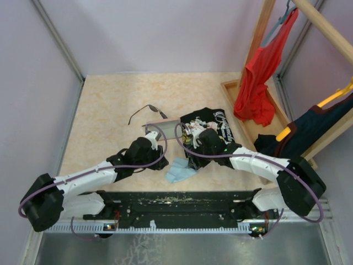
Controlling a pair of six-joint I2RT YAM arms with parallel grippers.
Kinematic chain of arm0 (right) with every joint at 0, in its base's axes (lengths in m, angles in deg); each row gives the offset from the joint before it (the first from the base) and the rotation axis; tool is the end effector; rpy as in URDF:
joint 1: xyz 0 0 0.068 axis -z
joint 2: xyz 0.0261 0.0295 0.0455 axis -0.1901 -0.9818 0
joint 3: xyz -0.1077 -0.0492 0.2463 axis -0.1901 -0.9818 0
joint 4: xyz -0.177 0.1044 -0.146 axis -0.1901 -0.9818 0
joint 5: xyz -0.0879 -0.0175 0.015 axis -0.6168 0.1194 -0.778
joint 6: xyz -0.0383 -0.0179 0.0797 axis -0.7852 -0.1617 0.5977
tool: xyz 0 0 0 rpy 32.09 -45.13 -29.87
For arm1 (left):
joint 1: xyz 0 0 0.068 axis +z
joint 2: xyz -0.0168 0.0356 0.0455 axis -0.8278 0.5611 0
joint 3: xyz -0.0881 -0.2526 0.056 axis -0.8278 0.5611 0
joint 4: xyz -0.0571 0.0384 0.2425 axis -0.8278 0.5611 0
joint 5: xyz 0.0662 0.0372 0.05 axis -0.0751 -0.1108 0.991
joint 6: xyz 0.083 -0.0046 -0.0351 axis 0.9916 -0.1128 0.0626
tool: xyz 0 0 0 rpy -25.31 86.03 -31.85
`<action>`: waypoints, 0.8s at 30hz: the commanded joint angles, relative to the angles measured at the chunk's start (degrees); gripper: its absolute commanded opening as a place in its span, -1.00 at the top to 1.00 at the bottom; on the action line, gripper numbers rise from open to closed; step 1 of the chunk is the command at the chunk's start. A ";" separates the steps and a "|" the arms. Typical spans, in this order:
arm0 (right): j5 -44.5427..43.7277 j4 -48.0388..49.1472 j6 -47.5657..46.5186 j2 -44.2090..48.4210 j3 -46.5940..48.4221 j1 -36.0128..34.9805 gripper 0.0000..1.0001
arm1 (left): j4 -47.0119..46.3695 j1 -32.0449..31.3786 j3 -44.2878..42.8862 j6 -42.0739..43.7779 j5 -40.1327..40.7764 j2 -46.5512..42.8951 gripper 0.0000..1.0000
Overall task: Organize the sunglasses
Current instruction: Adjust the glasses cleaning cloth at the center of the board.
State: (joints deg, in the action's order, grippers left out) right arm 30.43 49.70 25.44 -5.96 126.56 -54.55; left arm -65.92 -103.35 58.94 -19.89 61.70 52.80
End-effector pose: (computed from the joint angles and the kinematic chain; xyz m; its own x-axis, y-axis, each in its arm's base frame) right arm 0.1870 0.2022 0.1615 -0.6878 -0.3852 -0.6153 -0.6524 0.6997 0.2912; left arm 0.1721 -0.1886 0.1682 -0.7195 0.0810 -0.6897 0.4535 0.8070 -0.3783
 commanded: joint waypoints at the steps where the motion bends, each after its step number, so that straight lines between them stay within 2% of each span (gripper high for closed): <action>1: 3.91 0.58 -2.89 -1.56 3.53 1.09 0.09 | -0.07 -0.03 0.43 0.68 0.46 -0.81 0.20; 12: 5.30 0.69 -4.05 -5.31 4.10 1.48 0.23 | 0.05 -0.06 0.46 0.67 0.61 -0.50 0.20; 20: 5.43 2.66 -3.32 -5.40 3.72 1.54 0.49 | -0.03 -0.04 0.59 0.59 0.69 -0.41 0.20; 24: 5.85 2.75 -3.26 -5.65 3.79 1.56 0.71 | -0.05 0.01 0.47 0.54 0.71 -0.24 0.21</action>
State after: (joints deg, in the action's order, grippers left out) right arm 35.06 49.33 22.49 -11.40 128.13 -53.50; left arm -65.83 -103.35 58.94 -19.89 61.96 52.80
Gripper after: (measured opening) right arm 0.195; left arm 0.398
